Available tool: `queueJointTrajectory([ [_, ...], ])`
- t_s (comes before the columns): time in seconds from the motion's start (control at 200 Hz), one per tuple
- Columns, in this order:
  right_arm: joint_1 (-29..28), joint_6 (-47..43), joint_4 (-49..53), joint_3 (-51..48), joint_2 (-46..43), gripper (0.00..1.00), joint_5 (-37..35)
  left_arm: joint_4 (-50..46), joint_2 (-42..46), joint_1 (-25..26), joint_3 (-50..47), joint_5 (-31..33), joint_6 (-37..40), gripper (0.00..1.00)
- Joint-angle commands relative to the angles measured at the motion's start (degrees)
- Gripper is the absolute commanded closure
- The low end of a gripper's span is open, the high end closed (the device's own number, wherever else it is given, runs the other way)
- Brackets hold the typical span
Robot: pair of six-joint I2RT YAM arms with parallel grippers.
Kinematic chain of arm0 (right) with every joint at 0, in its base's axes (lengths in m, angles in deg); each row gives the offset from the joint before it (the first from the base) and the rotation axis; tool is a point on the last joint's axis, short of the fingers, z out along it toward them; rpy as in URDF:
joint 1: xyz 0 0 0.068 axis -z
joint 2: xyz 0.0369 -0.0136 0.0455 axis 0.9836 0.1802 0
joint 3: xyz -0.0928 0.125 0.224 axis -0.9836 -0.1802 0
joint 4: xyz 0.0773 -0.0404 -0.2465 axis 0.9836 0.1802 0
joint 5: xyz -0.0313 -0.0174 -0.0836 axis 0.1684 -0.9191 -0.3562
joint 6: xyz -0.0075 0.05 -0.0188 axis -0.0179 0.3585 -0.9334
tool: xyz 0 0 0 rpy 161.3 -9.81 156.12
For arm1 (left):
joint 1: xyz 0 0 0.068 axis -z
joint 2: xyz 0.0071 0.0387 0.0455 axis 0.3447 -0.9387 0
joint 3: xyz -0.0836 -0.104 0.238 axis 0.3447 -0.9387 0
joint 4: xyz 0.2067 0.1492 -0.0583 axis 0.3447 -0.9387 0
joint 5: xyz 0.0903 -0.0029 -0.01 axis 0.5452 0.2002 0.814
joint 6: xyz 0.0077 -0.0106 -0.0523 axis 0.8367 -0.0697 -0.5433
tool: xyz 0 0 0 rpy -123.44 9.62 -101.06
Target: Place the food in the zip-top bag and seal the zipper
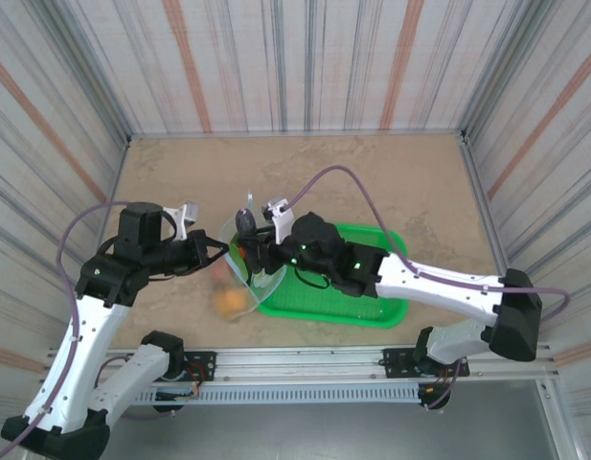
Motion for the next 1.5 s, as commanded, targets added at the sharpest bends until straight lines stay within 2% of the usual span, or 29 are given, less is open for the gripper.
queueJointTrajectory([
  [0.0,-2.84,0.56,-4.35,-0.79,2.19,0.67,-5.49,1.19,-0.24,0.29,2.01,-1.39,-0.21,1.00],
  [0.22,-3.80,3.67,-4.72,-3.73,4.66,0.64,-10.22,1.41,-0.05,0.24,2.12,-1.44,-0.39,1.00],
  [0.346,-3.07,4.40,-1.16,-1.84,6.92,0.57,-8.98,1.59,0.12,0.26,2.02,-1.56,-0.52,1.00],
  [0.481,-3.04,3.87,0.96,0.52,8.13,0.43,-6.21,1.60,0.21,0.22,2.06,-1.61,-0.43,1.00],
  [0.591,-2.62,1.91,3.45,1.73,5.97,0.41,-6.85,1.16,0.41,0.21,2.16,-1.48,-0.23,1.00],
  [0.696,-1.16,-0.24,5.84,2.42,1.68,0.42,-6.26,0.81,0.54,0.22,2.22,-1.00,0.27,1.00],
  [0.786,0.43,-0.72,8.21,2.58,-2.21,0.48,-6.11,0.17,0.70,0.21,2.03,0.51,0.86,1.00],
  [0.962,2.35,-1.22,12.88,0.73,-9.40,0.75,-6.75,0.53,0.91,0.18,1.75,1.24,0.82,1.00],
  [1.022,2.75,-1.11,15.68,-0.10,-12.22,0.79,-7.88,0.46,1.01,0.25,1.90,1.56,0.90,1.00],
  [1.162,4.12,3.63,26.41,-2.91,-19.91,0.82,-12.76,-0.73,1.16,0.26,2.52,2.37,1.78,1.00],
  [1.277,4.58,8.84,35.86,-5.05,-25.14,0.79,-12.44,-0.96,1.06,0.19,2.37,3.29,2.42,1.00],
  [1.403,4.92,13.55,49.88,-2.99,-24.92,0.75,-8.55,-0.52,0.30,0.19,2.21,3.09,2.87,1.00],
  [1.498,6.57,14.42,59.38,-0.23,-22.89,0.70,-1.58,-0.28,0.08,0.25,2.04,3.08,3.39,1.00],
])
